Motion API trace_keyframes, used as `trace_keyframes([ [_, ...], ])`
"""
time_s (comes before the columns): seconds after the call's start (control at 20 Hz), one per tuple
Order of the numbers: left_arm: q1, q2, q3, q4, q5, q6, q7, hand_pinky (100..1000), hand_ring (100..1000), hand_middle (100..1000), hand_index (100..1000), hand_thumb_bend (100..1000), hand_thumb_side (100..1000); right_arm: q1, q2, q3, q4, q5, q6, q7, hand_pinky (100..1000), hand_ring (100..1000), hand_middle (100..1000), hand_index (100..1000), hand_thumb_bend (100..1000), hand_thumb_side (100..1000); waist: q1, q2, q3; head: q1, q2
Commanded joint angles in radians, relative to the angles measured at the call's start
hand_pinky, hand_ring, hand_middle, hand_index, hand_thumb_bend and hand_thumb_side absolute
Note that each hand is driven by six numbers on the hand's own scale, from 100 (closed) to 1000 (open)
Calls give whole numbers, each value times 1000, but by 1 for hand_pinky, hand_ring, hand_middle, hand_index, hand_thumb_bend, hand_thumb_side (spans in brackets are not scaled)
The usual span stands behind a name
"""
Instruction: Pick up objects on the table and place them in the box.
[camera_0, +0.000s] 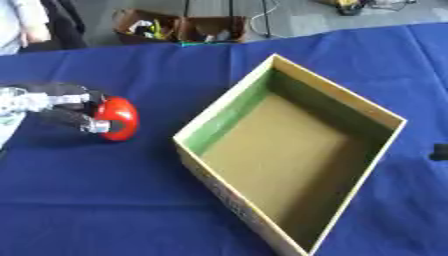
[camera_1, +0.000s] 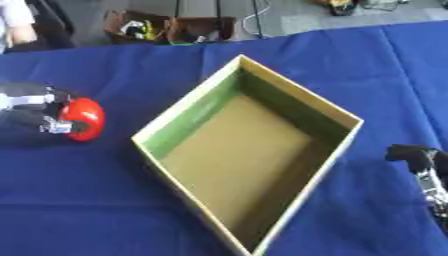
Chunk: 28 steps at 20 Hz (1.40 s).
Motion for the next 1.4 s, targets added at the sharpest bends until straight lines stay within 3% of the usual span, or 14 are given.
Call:
trace_keyframes([
  [0.05,-21,18,-1,-5,-12,-1,-2,691,810,979,1000,578,944,-3,-3,1,-10,9,4,0,907,858,619,727,100,926,-2,-19,0,5,-5],
  [0.25,-23,15,-2,-6,-32,2,2,673,782,928,1000,568,923,-4,-2,-2,-10,8,5,-5,906,856,619,727,100,923,-1,-19,0,6,-6],
  [0.45,-26,13,-7,-8,-56,4,26,597,690,788,1000,545,875,-3,-1,-2,-10,7,5,-7,907,857,618,728,100,924,-1,-20,-1,6,-6],
  [0.85,-38,-2,-18,-3,-79,9,39,562,634,703,962,514,858,-4,0,-3,-10,6,4,-9,906,856,617,727,100,923,-1,-19,-6,12,-8],
  [1.3,-44,-12,-21,-4,-58,30,63,535,568,575,814,405,825,-1,2,-3,-10,6,8,-8,906,856,617,727,100,925,0,-26,-8,14,-7],
  [1.4,-46,-11,-20,-8,-49,37,69,520,544,544,760,349,780,0,2,-3,-10,7,11,-7,906,856,617,727,100,927,0,-28,-7,13,-7],
])
